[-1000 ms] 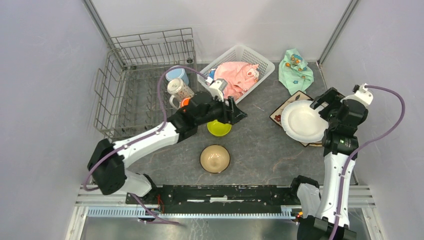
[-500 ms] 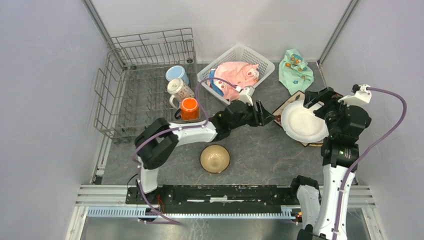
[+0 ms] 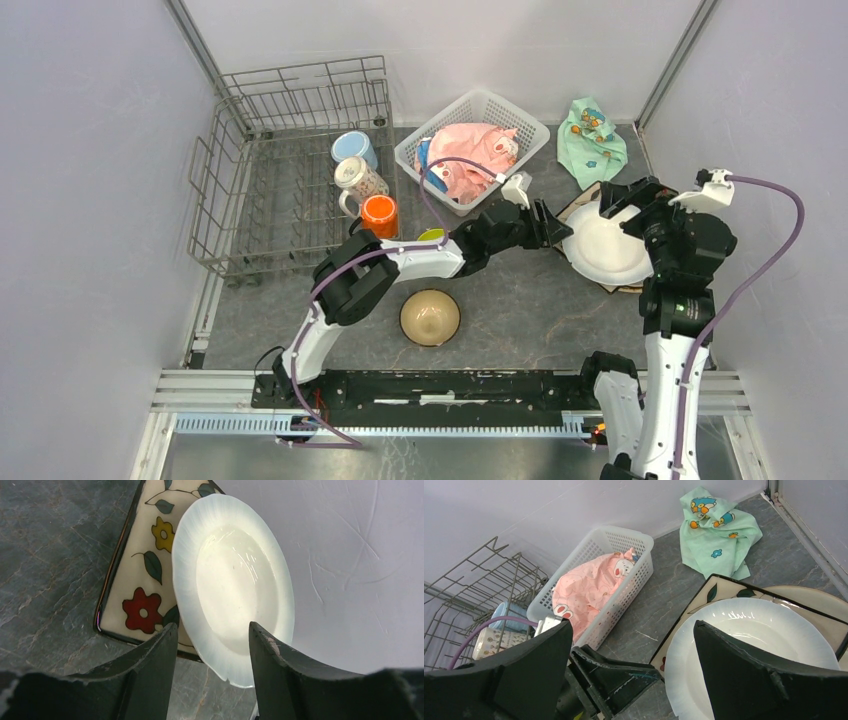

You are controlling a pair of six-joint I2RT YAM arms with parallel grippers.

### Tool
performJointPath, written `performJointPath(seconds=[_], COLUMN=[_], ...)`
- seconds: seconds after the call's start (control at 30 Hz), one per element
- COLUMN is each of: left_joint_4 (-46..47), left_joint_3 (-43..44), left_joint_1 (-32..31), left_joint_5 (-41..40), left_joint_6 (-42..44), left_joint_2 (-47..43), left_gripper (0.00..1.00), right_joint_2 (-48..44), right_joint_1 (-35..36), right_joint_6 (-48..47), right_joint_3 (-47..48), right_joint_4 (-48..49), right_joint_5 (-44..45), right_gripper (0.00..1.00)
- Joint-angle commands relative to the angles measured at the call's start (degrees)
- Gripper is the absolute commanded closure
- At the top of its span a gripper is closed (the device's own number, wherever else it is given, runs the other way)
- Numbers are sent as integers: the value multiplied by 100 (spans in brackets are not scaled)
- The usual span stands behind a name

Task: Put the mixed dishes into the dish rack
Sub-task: Pick up the plate from the corner of the board.

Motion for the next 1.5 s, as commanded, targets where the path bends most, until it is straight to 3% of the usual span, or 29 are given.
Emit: performJointPath(seconds=[0.0, 0.57, 0.77, 1.17, 1.37, 1.47], left_joint_4=[4, -61, -61, -94, -16, 168], left_joint_3=[528, 1108, 1338, 1612, 1711, 1714], left_joint_1=[1, -12, -12, -12, -12, -8], left_joint_5=[-66, 161, 267, 466, 589, 696], left_joint_6=[-185, -718, -829, -1061, -1308, -1551], left_joint_2=[299, 898, 1051, 1223, 1261, 1262], left_gripper=[40, 42, 46, 61, 78, 82], right_joint_2=[-151, -222, -232, -205, -188, -193], right_joint_1=[23, 17, 21, 22, 19, 24], right_joint_6=[54, 126, 124, 155, 136, 125], right_joint_3=[-91, -172, -223, -181, -181, -173], right_joint_4=[335, 309, 262, 258, 247, 240], right_joint_5=[-1, 51, 198, 269, 278, 280], right_gripper=[2, 2, 2, 2, 2, 2])
